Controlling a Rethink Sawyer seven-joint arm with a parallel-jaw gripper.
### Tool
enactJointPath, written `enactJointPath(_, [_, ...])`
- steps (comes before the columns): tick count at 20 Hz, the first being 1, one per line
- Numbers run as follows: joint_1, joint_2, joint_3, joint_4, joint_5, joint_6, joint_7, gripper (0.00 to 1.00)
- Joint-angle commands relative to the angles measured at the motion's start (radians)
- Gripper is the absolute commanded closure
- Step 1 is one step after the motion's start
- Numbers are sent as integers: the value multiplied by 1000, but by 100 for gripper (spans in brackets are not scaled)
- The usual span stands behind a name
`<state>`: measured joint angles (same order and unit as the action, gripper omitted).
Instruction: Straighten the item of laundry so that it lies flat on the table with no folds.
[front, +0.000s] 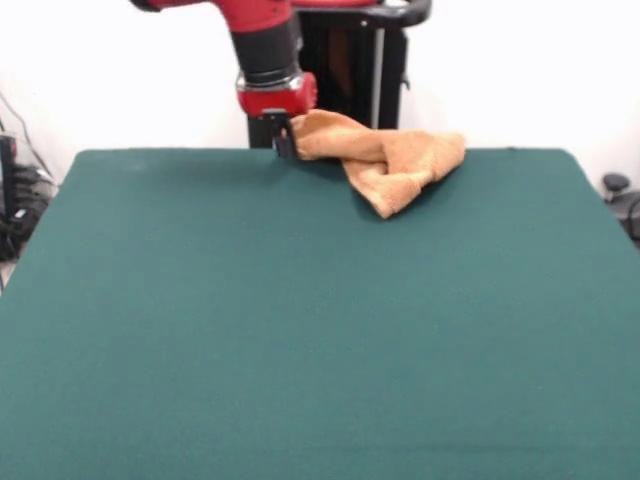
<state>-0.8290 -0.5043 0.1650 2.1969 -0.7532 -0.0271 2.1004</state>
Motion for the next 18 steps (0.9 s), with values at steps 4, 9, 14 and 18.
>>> enactJointPath(4, [-48, 1, 208, -152, -98, 158, -142, 100])
enactJointPath(9, [-105, -12, 251, -164, -142, 208, -182, 100])
enactJointPath(14, [-156, -38, 315, -193, -159, 328, -270, 0])
enactJointPath(18, [-207, -41, 383, -231, -144, 455, -404, 0])
